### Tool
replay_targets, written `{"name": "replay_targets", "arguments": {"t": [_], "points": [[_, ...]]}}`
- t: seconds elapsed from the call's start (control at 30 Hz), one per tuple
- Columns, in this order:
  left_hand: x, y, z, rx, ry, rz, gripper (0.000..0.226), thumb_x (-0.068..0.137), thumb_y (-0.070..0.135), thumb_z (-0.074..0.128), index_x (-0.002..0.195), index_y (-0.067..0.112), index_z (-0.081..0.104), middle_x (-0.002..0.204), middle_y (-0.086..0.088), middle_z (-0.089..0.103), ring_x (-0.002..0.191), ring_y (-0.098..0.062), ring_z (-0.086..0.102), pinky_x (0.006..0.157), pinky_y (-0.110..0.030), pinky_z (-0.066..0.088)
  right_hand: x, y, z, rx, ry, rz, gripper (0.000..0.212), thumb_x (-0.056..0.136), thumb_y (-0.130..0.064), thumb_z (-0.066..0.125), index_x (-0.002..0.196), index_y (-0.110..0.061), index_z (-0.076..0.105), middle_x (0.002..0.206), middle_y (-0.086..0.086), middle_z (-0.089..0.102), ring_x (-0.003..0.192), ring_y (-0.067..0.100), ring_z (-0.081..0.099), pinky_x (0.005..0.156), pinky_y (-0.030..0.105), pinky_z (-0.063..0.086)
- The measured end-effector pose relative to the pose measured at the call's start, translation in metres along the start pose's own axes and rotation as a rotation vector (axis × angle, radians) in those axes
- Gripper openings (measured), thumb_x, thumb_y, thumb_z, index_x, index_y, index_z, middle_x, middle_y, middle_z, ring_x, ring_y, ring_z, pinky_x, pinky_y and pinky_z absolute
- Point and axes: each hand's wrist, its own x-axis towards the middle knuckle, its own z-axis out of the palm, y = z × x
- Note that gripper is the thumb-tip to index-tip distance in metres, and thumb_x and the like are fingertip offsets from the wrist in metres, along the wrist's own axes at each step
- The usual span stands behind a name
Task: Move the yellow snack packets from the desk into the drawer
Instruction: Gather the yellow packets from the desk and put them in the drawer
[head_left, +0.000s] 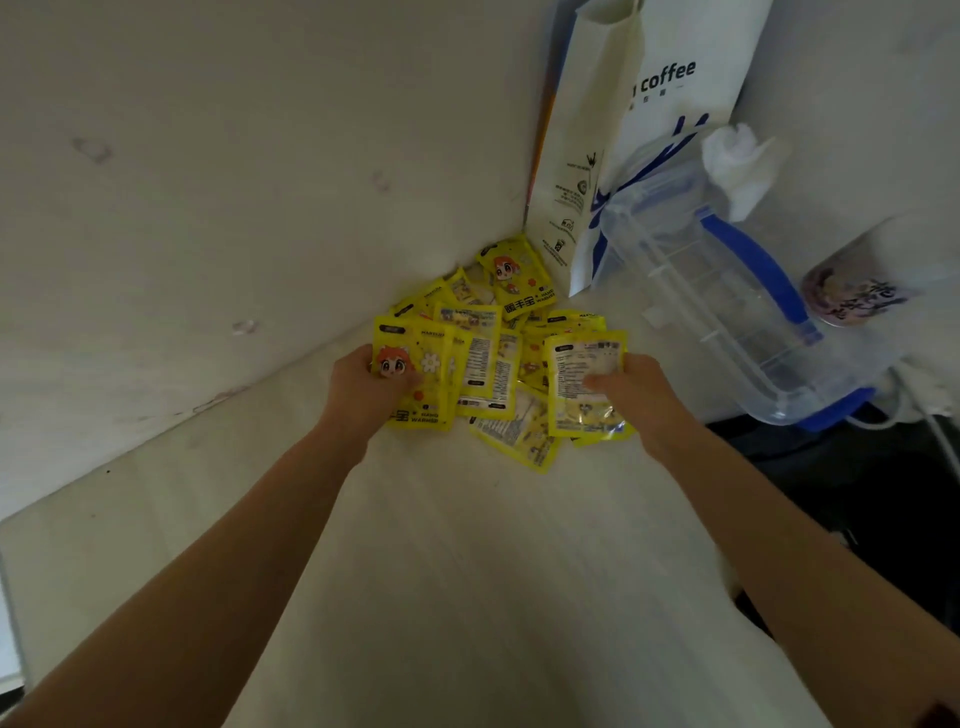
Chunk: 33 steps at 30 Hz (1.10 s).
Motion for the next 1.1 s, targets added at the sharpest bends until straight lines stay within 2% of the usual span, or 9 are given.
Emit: {"name": "replay_targets", "arguments": {"t": [0.17,0.3,0.37,0.5,0.6,0.67,0.87,1.0,1.1], "points": [[0.018,0.012,0.031,-0.014,0.026,-0.032,0.022,0.078,0.012,0.072,0.099,0.012,0.064,0.093,-0.008,0.070,0.084,-0.025,0.067,0.078,-0.038,0.056,0.029,-0.007,-0.006,-0.667,-0.064,-0.111,0.038,0.094,-0.020,0.052,0.129,-0.004,0.052,0.129,0.019,0.054,0.122,0.037,0.048,0.099,0.039,0.040],[0.027,0.010,0.044,-0.001,0.066,-0.062,0.026,0.074,0.020,0.072,0.096,0.014,0.061,0.098,-0.009,0.069,0.091,-0.027,0.067,0.083,-0.044,0.056,0.038,-0.009,0.001,-0.900,-0.138,-0.214,0.045,0.096,-0.025,0.047,0.136,-0.006,0.038,0.143,0.015,0.040,0.142,0.036,0.020,0.110,0.046,0.028],[0.028,0.008,0.047,0.034,0.085,-0.056,0.027,0.072,0.023,0.070,0.097,0.014,0.061,0.096,-0.007,0.068,0.089,-0.026,0.066,0.080,-0.042,0.056,0.040,-0.012,0.001,-0.992,-0.152,-0.242,0.042,0.097,-0.025,0.044,0.134,-0.004,0.041,0.144,0.016,0.040,0.142,0.035,0.020,0.111,0.048,0.025],[0.025,0.005,0.053,0.129,0.166,-0.026,0.028,0.080,0.021,0.067,0.105,0.011,0.058,0.097,-0.004,0.062,0.086,-0.023,0.059,0.070,-0.032,0.045,0.038,-0.015,0.000,-1.120,-0.134,-0.349,0.036,0.098,-0.022,0.042,0.128,-0.003,0.044,0.131,0.021,0.048,0.128,0.038,0.037,0.104,0.047,0.032],[0.023,0.007,0.057,0.165,0.199,-0.024,0.032,0.083,0.021,0.066,0.111,0.010,0.056,0.100,-0.005,0.060,0.087,-0.024,0.058,0.069,-0.031,0.044,0.036,-0.014,-0.005,-1.140,-0.131,-0.398,0.033,0.098,-0.021,0.041,0.126,-0.003,0.043,0.116,0.019,0.052,0.102,0.035,0.052,0.087,0.042,0.040],[0.022,0.006,0.058,0.152,0.208,-0.033,0.031,0.084,0.019,0.066,0.112,0.009,0.056,0.101,-0.006,0.060,0.086,-0.023,0.058,0.066,-0.030,0.043,0.034,-0.015,-0.010,-1.103,-0.169,-0.402,0.025,0.098,-0.017,0.039,0.119,-0.004,0.043,0.101,0.015,0.052,0.082,0.029,0.051,0.071,0.037,0.041],[0.008,0.002,0.052,0.159,0.196,-0.043,0.028,0.084,0.018,0.066,0.108,0.010,0.054,0.099,-0.006,0.059,0.082,-0.022,0.057,0.065,-0.030,0.042,0.014,-0.019,-0.023,-1.014,-0.130,-0.480,0.007,0.096,-0.011,0.037,0.090,-0.015,0.036,0.070,0.002,0.042,0.066,0.025,0.047,0.055,0.031,0.034],[-0.008,-0.005,0.043,0.226,0.163,-0.055,0.029,0.082,0.018,0.067,0.108,0.011,0.057,0.098,-0.008,0.063,0.084,-0.024,0.058,0.062,-0.029,0.042,0.000,-0.012,-0.030,-0.923,-0.078,-0.533,0.004,0.098,-0.018,0.038,0.096,-0.017,0.036,0.075,0.006,0.053,0.064,0.025,0.053,0.058,0.036,0.044],[-0.026,-0.015,0.040,0.257,0.137,-0.063,0.026,0.081,0.019,0.066,0.106,0.013,0.058,0.099,-0.008,0.066,0.088,-0.027,0.062,0.068,-0.034,0.048,-0.017,-0.006,-0.031,-0.707,-0.022,-0.507,0.012,0.099,-0.026,0.039,0.101,-0.014,0.038,0.080,0.012,0.060,0.068,0.029,0.058,0.066,0.041,0.050]]}}
